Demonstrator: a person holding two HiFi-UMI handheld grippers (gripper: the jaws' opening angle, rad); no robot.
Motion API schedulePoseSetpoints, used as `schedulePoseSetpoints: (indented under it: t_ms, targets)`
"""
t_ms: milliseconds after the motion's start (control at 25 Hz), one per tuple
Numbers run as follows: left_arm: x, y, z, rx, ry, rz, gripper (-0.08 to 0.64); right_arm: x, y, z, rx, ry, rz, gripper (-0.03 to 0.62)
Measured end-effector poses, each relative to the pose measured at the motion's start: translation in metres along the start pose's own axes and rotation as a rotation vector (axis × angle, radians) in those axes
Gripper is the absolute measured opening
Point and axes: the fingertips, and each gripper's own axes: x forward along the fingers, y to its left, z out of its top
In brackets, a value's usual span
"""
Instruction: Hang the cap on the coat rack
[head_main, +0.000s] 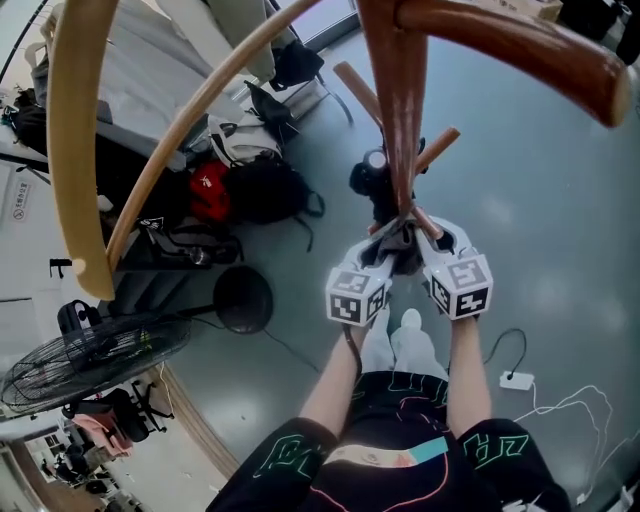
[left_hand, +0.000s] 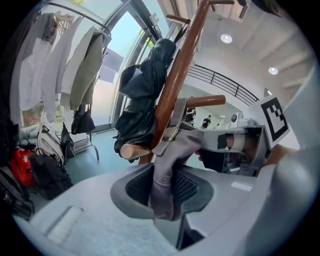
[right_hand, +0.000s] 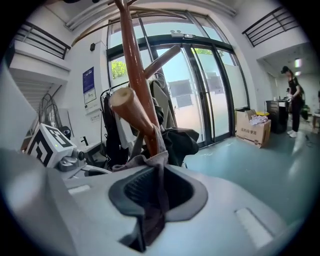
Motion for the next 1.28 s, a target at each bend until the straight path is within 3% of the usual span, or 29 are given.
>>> schedulePoseSetpoints:
  t_ms: [360,560,680,880,1000,1280]
  targets:
    - [-0.004,-0.004,-0.01,0.043,0.026,-0.002,0.194,-0.013,-0.01,-0.004,-0.025,-0.022,-0.064,0.109]
    - [-0.023,-0.005,0.003,0.035,-0.032,0.039,0.204,-0.031,-0.013,0.001,-0.044,-0.026,-0.071,0.11]
    - [-0.035,-0.012,0.019,0.042,-0.097,0.05,0.169,-0.043,-0.017,0.006,-0.058,-0.042,-0.075,0.109]
    - [-0.059,-0.034,0.065,0.085,-0.254,0.046,0.016,-0.068,-0.02,0.031,-0.075,-0.107,-0.071,0.108]
    - [-0.074,-0.051,0.097,0.144,-0.33,0.039,0.011,-0.085,-0.017,0.057,-0.07,-0.188,-0.05,0.013]
    - [-0.101,-0.067,0.158,0.246,-0.466,0.082,0.009,-0.112,-0.007,0.123,-0.144,-0.328,-0.049,0.005]
